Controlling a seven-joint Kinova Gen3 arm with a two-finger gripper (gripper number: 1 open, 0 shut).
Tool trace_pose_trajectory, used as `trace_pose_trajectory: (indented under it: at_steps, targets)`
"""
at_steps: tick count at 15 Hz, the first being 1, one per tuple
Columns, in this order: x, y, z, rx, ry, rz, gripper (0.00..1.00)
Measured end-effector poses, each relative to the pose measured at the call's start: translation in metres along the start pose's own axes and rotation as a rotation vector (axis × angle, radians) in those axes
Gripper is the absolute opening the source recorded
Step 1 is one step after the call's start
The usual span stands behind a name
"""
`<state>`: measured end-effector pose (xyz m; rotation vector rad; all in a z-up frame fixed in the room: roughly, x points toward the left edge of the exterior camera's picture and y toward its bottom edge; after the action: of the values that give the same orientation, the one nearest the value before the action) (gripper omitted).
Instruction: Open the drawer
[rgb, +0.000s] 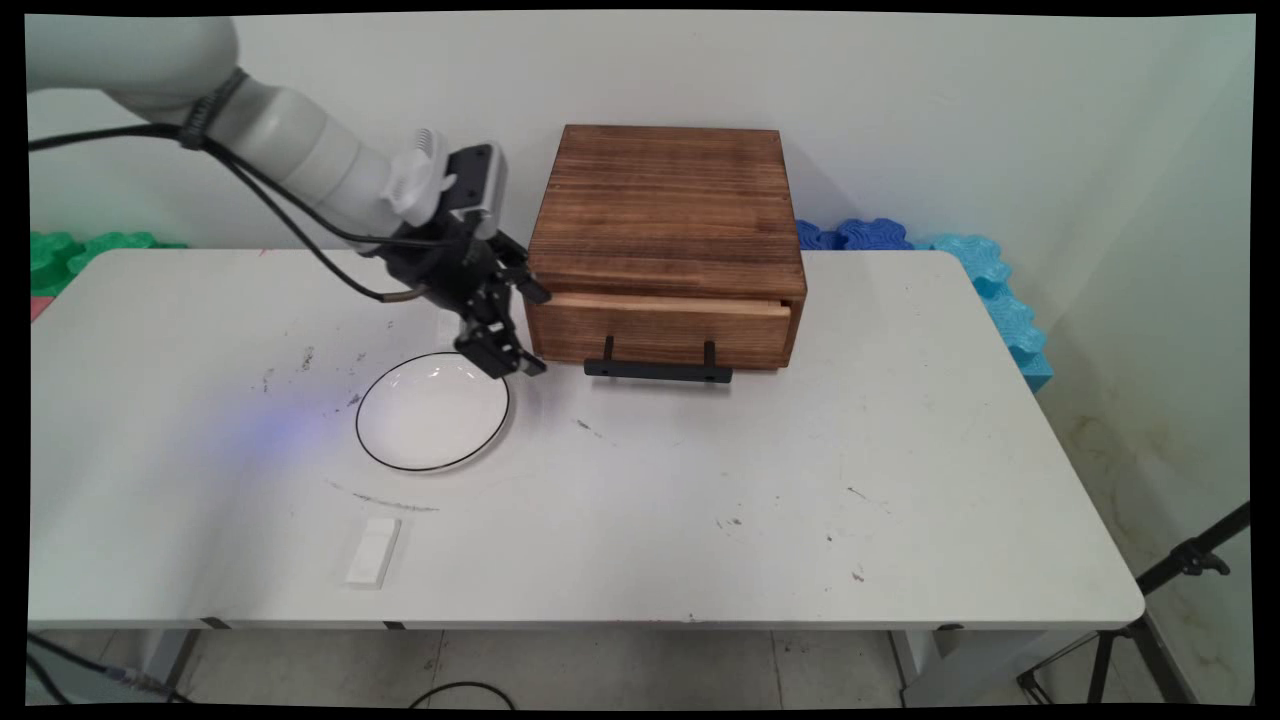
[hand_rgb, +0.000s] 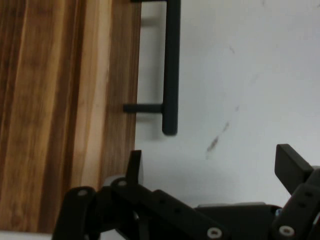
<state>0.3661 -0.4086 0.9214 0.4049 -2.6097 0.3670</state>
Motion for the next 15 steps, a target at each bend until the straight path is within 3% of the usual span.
trace_pose_trajectory:
  at_steps: [15]
  targets:
    - [0.048,0.01,0.069,0.005,-0.002,0.006,1.0]
